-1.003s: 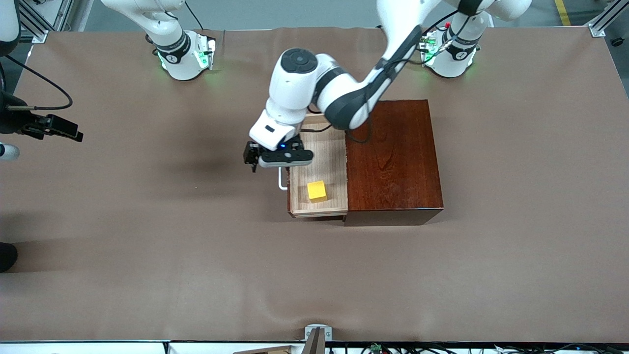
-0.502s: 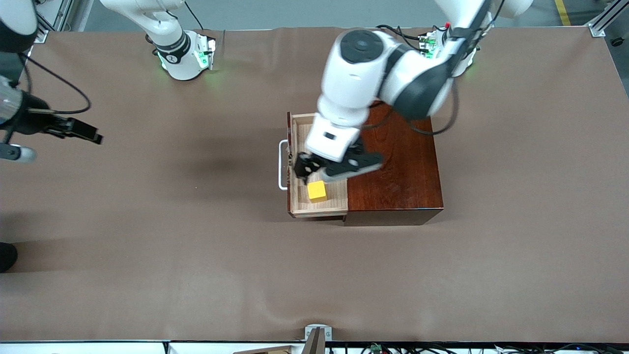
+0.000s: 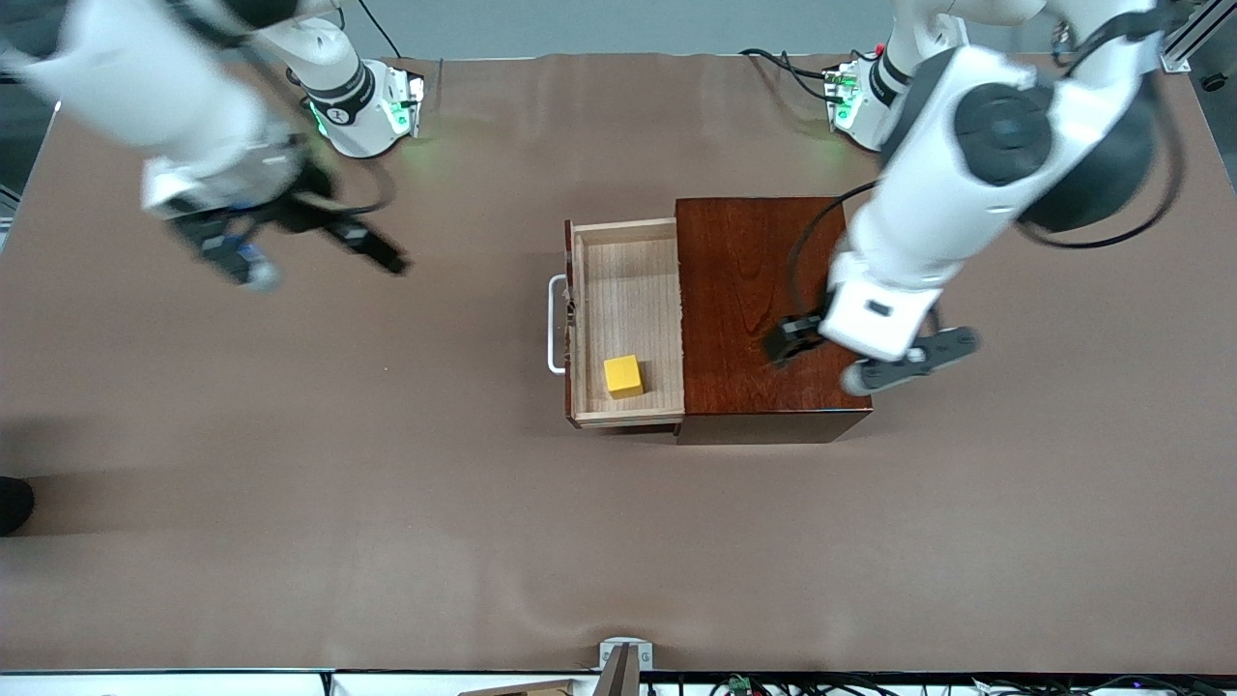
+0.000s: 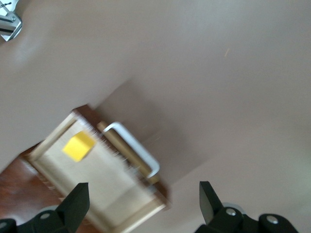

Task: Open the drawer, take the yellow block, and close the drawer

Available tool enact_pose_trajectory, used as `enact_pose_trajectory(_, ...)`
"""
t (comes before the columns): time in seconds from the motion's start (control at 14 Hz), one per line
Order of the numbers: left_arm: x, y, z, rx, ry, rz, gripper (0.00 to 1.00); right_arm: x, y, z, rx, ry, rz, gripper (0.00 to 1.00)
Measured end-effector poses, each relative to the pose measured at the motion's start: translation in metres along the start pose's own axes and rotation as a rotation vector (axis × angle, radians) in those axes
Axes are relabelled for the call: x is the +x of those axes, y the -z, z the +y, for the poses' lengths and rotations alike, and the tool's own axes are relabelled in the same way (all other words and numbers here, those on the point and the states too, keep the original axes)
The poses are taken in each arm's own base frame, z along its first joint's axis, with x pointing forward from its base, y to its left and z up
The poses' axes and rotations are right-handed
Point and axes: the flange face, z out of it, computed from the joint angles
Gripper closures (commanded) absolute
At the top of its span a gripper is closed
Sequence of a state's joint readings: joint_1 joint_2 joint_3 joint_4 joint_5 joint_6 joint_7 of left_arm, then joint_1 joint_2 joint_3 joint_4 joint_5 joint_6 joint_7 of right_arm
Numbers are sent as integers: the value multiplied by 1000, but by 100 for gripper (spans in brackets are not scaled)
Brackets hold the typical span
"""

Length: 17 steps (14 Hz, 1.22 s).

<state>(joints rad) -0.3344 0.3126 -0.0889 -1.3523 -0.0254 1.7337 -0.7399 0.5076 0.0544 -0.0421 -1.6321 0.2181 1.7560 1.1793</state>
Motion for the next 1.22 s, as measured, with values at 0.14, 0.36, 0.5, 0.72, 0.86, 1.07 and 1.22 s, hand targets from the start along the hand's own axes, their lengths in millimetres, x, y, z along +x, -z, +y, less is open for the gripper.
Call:
enact_pose_trajectory(0.14, 13, 19, -38, 26, -30, -22, 0, -49, -37, -37, 1, -175, -3, 0)
enact_pose_trajectory(0.36, 26, 42, -87, 53, -83, -54, 0, -86, -100, -81, 9, -334, 0, 0)
enact_pose_trajectory(0.5, 29, 53, -109, 60, -117, -68, 0, -91, -133, -100, 33, -410, 3, 0)
enact_pose_trajectory(0.72, 38, 69, -144, 64, -149, -76, 0, -74, -166, -111, 47, -581, 8, 0)
enact_pose_trajectory(0.86, 45, 76, -163, 60, -162, -69, 0, -64, -188, -115, 49, -715, 10, 0)
enact_pose_trajectory(1.07, 39, 91, -177, 67, -176, -71, 0, -60, -220, -124, 59, -856, 12, 0)
enact_pose_trajectory(1.22, 28, 109, -188, 92, -182, -72, 0, -57, -238, -131, 86, -898, 9, 0)
